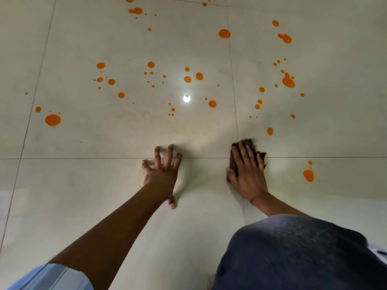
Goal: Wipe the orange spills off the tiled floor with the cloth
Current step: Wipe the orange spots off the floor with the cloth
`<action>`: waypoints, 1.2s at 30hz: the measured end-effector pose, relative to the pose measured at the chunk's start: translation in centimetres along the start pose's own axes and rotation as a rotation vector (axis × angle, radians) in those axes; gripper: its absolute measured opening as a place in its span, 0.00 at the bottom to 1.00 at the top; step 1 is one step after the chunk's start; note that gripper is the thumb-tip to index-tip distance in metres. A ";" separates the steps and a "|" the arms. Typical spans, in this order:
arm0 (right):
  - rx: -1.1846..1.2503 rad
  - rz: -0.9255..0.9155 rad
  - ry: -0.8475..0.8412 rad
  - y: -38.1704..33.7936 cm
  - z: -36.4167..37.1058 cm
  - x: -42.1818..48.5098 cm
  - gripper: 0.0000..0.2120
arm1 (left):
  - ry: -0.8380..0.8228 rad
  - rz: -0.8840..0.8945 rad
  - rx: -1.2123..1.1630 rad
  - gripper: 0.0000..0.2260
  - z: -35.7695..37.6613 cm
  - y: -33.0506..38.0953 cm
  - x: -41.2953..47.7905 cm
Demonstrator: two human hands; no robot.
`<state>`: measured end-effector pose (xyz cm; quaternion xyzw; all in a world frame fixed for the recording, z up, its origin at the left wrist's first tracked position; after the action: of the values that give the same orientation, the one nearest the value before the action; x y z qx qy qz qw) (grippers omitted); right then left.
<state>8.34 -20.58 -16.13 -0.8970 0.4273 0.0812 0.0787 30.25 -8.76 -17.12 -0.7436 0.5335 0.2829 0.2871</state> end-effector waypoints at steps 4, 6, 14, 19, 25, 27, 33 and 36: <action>0.014 0.106 -0.001 3.7 0.1 -1.9 0.33 | 0.119 0.037 0.078 0.67 -0.8 0.9 -1.1; 0.056 0.270 0.047 4.2 -0.5 -0.3 0.33 | 0.177 0.107 0.138 0.68 -1.1 2.1 -1.4; 0.006 0.024 0.018 2.7 0.5 -2.5 0.32 | 0.121 0.155 0.174 0.66 -1.2 3.2 -1.3; 0.035 0.049 0.053 0.1 -0.5 0.3 0.32 | 0.130 0.135 0.150 0.61 -2.3 4.3 -1.1; 0.005 -0.117 0.035 -0.4 -1.0 1.0 0.32 | 0.193 0.166 0.045 0.60 -2.0 3.3 -1.3; 0.054 -0.045 0.068 -2.5 -1.8 4.8 0.32 | 0.209 0.178 -0.001 0.59 -1.9 3.1 -1.2; 0.006 -0.502 -0.023 -8.0 0.3 1.2 0.33 | 0.261 -0.013 -0.238 0.59 -2.0 -2.4 -2.0; 0.014 -0.382 0.034 -6.7 -1.4 5.1 0.33 | 0.193 -0.112 -0.267 0.60 -1.7 -5.2 -2.1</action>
<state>16.84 -20.53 -15.35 -0.9625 0.2510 0.0467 0.0918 34.88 -7.27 -13.82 -0.8275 0.4740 0.2618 0.1486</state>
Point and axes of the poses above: each hand's wrist, its own x-axis towards the middle knuckle, its own z-axis out of the palm, y = z × x, the point moved 9 cm from there along x, towards the middle knuckle, and after that the axes turned 11 degrees about -z, right-handed, at the moved point
